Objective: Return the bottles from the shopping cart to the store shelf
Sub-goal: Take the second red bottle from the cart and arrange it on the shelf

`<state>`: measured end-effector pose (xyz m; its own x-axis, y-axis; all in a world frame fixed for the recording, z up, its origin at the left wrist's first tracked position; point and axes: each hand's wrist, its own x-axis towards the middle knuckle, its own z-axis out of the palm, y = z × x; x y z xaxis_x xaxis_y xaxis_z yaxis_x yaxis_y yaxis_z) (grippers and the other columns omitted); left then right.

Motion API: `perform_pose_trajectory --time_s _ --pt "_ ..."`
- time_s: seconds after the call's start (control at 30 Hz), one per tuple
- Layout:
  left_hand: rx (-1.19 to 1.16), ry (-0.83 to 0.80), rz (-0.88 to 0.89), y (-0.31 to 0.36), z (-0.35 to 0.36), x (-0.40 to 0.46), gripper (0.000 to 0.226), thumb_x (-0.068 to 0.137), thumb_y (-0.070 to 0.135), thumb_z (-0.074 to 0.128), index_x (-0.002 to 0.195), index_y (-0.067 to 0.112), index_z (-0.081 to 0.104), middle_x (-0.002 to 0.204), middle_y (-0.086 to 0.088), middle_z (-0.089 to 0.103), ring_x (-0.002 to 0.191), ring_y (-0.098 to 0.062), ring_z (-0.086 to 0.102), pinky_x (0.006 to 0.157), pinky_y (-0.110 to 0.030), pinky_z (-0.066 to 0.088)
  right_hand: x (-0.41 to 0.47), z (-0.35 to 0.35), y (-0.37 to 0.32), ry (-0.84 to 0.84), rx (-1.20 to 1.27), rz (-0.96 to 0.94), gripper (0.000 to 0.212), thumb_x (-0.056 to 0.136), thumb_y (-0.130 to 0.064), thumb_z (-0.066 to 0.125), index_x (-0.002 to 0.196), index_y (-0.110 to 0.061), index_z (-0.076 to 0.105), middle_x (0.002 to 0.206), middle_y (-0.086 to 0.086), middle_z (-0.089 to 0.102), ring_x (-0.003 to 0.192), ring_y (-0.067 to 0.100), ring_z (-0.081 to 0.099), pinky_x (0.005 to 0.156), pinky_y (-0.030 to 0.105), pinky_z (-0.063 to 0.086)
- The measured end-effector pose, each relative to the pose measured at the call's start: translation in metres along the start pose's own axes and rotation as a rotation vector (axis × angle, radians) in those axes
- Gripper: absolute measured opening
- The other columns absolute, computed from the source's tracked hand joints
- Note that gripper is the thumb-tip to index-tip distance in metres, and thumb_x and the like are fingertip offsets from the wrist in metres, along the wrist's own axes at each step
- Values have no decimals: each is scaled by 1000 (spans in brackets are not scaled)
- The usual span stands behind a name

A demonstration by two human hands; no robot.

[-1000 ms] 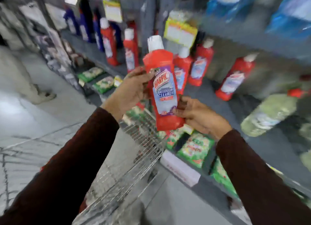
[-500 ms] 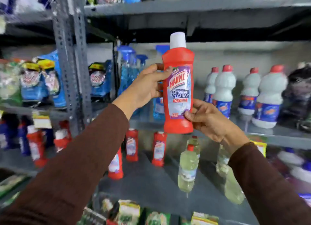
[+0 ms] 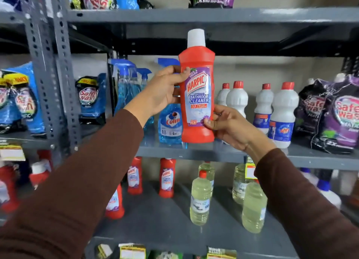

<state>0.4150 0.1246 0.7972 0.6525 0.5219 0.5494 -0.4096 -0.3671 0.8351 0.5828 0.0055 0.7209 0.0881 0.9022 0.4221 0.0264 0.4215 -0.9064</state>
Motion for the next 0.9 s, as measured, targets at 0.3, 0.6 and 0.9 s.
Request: perform_pose_trajectory --time_s 0.3,0.6,0.9 --pt "23 29 -214 -91 -51 -75 20 90 19 63 107 18 54 86 1 68 65 -12 65 58 -27 57 -18 42 117 -82 -20 194 49 76 20 64 120 0 59 89 2 79 88 17 73 85 36 60" --pt "-82 113 -332 -192 -106 -160 23 88 16 62 110 18 54 94 1 69 78 -11 68 69 -30 56 -25 79 249 -143 -31 283 61 71 27 64 123 -5 56 93 1 79 87 16 74 81 33 60" --pt "-78 150 -479 -346 -121 -198 52 85 34 65 131 18 49 126 2 63 125 -24 55 105 -69 31 -18 55 404 -53 -231 318 74 66 26 71 129 -2 46 110 6 67 88 4 71 77 26 60"
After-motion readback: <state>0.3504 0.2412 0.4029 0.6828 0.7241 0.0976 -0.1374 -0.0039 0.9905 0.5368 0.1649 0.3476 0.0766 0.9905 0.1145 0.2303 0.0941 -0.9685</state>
